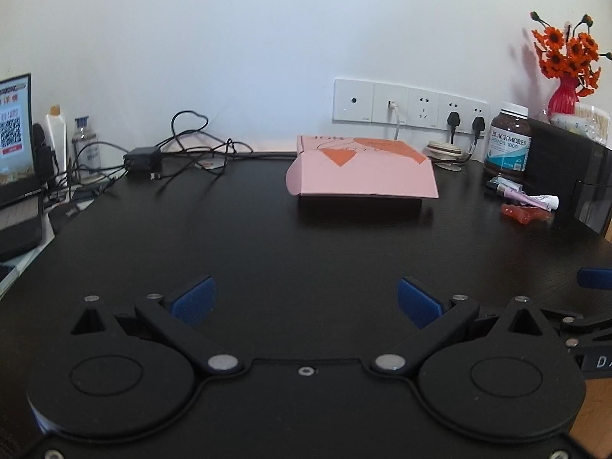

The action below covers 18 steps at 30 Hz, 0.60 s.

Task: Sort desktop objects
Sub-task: 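Move the right gripper to the front edge of the pink box lid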

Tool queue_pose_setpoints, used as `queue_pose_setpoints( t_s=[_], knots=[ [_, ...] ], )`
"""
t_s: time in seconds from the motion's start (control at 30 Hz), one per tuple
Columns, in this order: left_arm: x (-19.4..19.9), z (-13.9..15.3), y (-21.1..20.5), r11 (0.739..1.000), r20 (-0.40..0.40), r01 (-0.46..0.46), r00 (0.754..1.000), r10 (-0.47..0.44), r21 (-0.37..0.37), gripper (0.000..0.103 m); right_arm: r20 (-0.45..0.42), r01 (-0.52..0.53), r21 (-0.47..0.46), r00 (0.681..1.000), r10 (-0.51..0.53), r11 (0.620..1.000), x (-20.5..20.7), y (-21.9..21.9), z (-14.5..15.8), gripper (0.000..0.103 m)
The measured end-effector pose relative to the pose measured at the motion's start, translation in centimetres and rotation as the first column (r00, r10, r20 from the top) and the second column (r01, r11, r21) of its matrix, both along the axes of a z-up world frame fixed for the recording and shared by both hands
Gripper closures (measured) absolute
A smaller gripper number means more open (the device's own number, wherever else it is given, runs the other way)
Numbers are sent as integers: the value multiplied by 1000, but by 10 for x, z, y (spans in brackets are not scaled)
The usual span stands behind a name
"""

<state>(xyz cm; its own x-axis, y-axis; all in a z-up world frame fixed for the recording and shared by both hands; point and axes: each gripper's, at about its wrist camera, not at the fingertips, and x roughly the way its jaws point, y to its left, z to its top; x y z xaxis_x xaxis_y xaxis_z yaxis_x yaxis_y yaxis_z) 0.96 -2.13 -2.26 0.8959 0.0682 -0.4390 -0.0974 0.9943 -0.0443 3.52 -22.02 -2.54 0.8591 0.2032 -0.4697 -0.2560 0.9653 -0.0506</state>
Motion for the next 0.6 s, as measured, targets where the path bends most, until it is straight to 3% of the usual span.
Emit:
queue_pose_setpoints(
  t_s=[0.13,0.3,0.5,0.6],
  knots=[
    [2,-2,1,999,-15,-3,1000,3,40,0,-47,20,21,999,-19,1000,6,-7,0,1],
    [10,2,5,998,-17,20,1000,-19,63,0,-35,34,19,999,-33,999,17,-13,6,1],
    [38,34,11,995,18,40,999,-42,93,0,-52,-13,-1,999,13,1000,42,-14,14,1],
    [60,50,13,993,30,32,999,-36,113,0,-13,-35,-58,999,35,998,58,-8,28,1]
  ],
)
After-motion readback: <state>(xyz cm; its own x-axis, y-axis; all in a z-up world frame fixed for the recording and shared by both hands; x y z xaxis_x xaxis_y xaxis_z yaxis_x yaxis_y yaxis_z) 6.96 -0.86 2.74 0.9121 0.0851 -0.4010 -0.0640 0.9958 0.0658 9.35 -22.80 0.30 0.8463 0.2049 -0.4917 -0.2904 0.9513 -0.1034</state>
